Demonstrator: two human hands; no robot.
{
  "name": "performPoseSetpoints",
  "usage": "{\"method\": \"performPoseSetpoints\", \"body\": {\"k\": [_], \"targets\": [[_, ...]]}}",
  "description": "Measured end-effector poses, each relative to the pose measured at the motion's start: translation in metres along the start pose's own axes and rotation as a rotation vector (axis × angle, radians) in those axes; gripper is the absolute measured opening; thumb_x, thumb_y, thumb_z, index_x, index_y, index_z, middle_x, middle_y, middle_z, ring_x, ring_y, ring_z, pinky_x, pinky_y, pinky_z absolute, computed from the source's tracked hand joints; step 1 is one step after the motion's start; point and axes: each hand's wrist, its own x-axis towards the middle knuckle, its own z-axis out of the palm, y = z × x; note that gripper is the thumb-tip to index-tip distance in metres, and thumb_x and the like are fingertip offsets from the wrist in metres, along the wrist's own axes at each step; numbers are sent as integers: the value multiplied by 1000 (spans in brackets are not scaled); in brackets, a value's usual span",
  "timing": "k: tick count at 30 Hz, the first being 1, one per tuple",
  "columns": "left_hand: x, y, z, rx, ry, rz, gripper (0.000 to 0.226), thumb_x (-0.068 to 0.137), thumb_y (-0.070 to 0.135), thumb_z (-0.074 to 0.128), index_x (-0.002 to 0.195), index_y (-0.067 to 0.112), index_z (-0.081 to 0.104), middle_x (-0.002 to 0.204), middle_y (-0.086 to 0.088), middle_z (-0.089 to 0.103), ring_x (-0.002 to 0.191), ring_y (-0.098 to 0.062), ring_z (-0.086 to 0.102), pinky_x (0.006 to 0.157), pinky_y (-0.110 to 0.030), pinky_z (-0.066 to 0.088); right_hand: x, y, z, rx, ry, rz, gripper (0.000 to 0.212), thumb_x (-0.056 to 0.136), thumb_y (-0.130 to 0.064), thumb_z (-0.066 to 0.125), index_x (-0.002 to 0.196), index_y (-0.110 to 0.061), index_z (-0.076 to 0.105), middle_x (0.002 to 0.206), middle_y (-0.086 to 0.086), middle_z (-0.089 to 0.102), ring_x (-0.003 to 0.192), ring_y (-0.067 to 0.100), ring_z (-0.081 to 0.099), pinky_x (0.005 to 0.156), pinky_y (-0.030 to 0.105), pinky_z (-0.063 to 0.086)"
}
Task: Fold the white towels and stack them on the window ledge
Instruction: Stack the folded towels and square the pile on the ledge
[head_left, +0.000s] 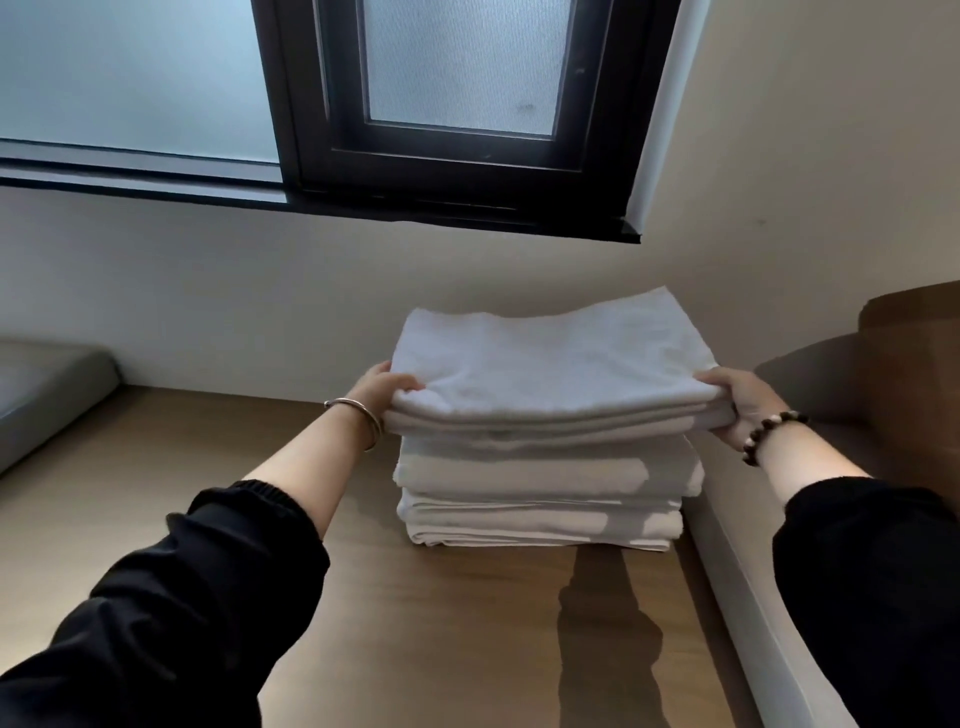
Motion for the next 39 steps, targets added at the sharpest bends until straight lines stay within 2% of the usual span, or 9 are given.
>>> {"method": "performPoseSetpoints", "body": {"k": [5,10,15,20,25,27,31,35,39], "targets": [[-5,-25,4,-22,8,-49,71,51,9,64,121,0,56,106,-18,65,89,-29,63,81,-34,51,33,50,-28,-3,129,105,65,52,-22,78,115,-10,64,117,10,64,104,30,60,89,45,50],[1,-9,2,-135,-10,-2,90,45,10,72,131,3,46,119,-18,62,103,-34,63,92,-48,50,2,36,-12,122,169,15,36,75,-12,65,111,-10,64,96,6,66,80,24,63,64,35,51],[-11,-17,14,-72,-72,-134,42,82,-3,61,122,5,54,99,-13,66,76,-23,67,66,-33,56,13,46,-24,52,271,-24,38,53,-24,77,89,-14,69,111,7,67,100,27,63,83,43,53],[-7,-32,14,-24,43,-176,37,85,8,64,121,-1,59,96,-12,68,79,-27,65,73,-36,55,6,54,-21,-232,321,0,36,50,-44,72,73,-18,62,107,12,64,104,31,59,95,50,48],[-10,-31,7,450,207,-158,80,72,51,74,133,6,49,124,-7,58,111,-26,57,86,-30,44,-6,44,-8,-709,426,-126,48,85,-34,62,122,-3,57,124,11,58,116,34,51,99,42,42],[-11,-31,8,336,117,-221,80,63,56,75,125,8,57,120,-9,63,104,-26,61,87,-33,47,-15,41,6,-1007,510,-334,47,90,-27,51,130,-2,50,132,20,52,122,38,45,101,44,37],[-24,-34,21,22,12,-393,27,86,40,66,88,13,63,79,-7,67,75,-24,63,80,-37,52,-28,43,63,-1370,250,-732,53,91,-30,33,137,-6,46,147,19,37,134,35,33,109,50,22],[-20,-37,21,-8,27,-443,28,85,43,63,85,15,60,73,-7,63,70,-25,61,82,-40,51,-33,67,103,-1624,-138,-533,51,101,-45,21,149,-29,22,159,-3,12,146,19,10,114,53,5],[-19,-43,27,-6,29,-419,23,88,40,60,85,17,58,69,-4,61,64,-21,58,65,-30,49,-25,86,91,-1625,-191,-496,53,100,-46,17,151,-33,13,160,-7,4,147,14,2,116,49,2]]}}
